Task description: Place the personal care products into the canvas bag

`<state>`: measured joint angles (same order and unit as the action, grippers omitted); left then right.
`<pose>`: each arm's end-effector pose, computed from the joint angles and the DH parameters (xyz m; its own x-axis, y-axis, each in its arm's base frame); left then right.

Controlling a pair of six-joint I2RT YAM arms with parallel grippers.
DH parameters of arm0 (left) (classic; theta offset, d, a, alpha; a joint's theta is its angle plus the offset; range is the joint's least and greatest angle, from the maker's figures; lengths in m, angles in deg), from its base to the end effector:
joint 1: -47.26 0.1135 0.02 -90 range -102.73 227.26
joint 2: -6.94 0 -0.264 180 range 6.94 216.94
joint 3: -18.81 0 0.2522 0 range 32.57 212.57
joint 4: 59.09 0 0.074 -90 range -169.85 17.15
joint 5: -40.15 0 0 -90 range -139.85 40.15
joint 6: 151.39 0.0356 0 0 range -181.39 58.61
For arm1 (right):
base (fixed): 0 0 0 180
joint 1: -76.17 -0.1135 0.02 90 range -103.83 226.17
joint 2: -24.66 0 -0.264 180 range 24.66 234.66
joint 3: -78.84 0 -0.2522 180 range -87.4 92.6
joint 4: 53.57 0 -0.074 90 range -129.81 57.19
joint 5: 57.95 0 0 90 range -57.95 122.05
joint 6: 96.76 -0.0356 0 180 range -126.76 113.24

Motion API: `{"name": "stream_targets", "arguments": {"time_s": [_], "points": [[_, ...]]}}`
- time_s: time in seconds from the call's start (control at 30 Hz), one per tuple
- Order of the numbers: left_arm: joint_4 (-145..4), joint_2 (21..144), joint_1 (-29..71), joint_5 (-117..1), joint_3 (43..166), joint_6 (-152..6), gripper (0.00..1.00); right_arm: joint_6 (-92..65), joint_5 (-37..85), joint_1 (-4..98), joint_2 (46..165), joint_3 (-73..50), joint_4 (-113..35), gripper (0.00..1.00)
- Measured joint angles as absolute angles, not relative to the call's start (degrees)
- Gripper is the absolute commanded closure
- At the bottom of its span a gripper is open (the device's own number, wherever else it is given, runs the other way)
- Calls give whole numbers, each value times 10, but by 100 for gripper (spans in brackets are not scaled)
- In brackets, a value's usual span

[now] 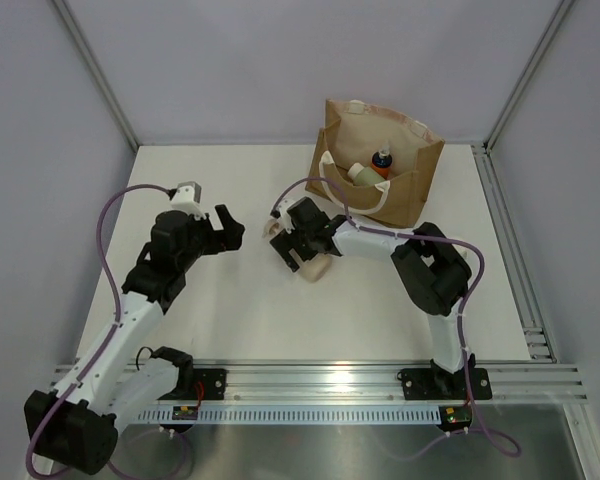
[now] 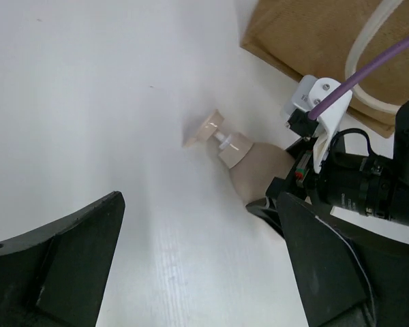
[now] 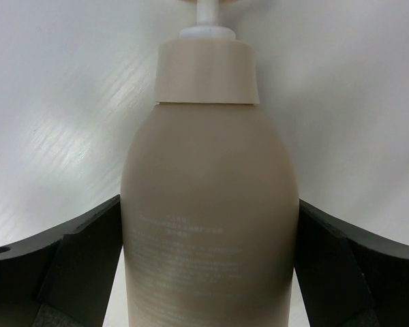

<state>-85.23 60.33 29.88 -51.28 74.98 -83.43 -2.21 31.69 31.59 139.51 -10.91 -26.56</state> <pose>0.2050 -0.0651 0.2942 -0.4710 -0.2457 -0.8472 0.1551 0.9224 -0.3537 0.3049 0.3008 0.1622 -0.5006 -0.6047 -0.6194 -0.7467 0.6636 -0.0444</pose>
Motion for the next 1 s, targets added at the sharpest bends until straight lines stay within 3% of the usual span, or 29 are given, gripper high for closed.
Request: {"name": "stream_targets", "arguments": {"time_s": [0.43, 0.47, 0.5, 0.57, 0.6, 0.7, 0.73, 0.8, 1.0], "points": [[-951, 420, 299, -455, 740, -809, 1, 104, 329, 308, 1459, 15, -94, 3], [-956, 410, 299, -456, 737, -811, 1, 115, 329, 308, 1460, 18, -86, 7], [-959, 398, 299, -458, 733, -814, 1, 126, 329, 308, 1461, 21, -77, 23], [-968, 377, 299, -462, 726, -823, 1, 144, 326, 308, 1461, 24, -63, 39], [-970, 368, 299, -463, 724, -828, 1, 150, 324, 308, 1461, 26, -57, 58], [-972, 347, 299, -467, 723, -844, 1, 166, 308, 309, 1460, 28, -42, 81], [-972, 344, 299, -469, 723, -849, 1, 170, 293, 310, 1460, 28, -36, 93], [-973, 343, 299, -476, 723, -855, 1, 176, 256, 317, 1455, 27, -19, 100], [-962, 343, 299, -504, 713, -872, 1, 187, 101, 383, 1434, 16, 53, 100]]}}
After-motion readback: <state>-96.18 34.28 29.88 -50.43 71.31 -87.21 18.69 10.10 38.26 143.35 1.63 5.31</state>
